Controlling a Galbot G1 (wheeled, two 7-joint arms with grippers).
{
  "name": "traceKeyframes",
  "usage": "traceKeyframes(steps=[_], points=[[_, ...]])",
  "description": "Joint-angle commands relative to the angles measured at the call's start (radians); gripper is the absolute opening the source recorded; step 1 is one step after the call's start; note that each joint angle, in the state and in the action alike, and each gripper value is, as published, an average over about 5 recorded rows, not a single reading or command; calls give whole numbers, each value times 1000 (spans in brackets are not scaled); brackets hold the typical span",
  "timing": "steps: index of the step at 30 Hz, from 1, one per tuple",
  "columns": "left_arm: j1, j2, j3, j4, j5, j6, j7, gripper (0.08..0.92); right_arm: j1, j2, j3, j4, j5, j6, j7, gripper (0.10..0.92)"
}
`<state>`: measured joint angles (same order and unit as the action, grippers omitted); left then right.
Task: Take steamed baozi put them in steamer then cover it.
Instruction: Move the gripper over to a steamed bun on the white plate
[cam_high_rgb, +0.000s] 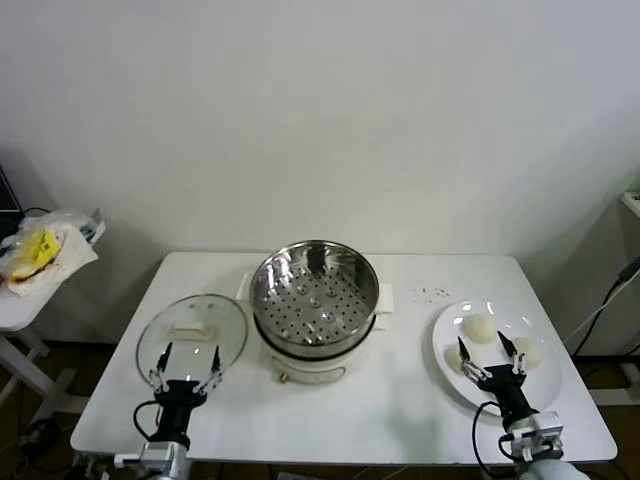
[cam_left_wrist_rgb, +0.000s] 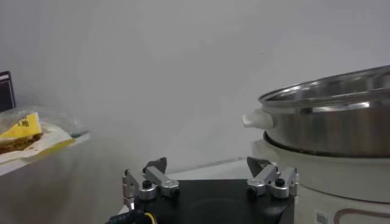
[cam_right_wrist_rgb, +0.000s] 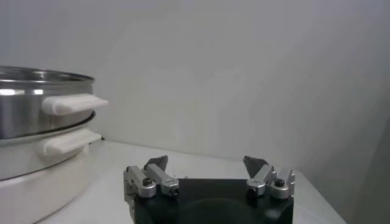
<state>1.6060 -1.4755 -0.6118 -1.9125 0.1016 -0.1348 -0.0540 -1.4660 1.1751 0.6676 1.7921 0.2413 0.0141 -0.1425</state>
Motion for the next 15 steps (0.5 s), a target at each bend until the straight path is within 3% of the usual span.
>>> traceKeyframes(steps=[1, 8, 15], points=[[1, 5, 1, 0, 2, -2, -4, 823, 41, -61, 3, 3, 24, -62, -21, 823], [-3, 18, 3, -5, -1, -6, -3, 823, 170, -473, -70, -74, -8, -285, -273, 823], [-2, 39, 8, 5, -20, -17, 7, 823, 350, -819, -265, -224, -86, -283, -606, 823]])
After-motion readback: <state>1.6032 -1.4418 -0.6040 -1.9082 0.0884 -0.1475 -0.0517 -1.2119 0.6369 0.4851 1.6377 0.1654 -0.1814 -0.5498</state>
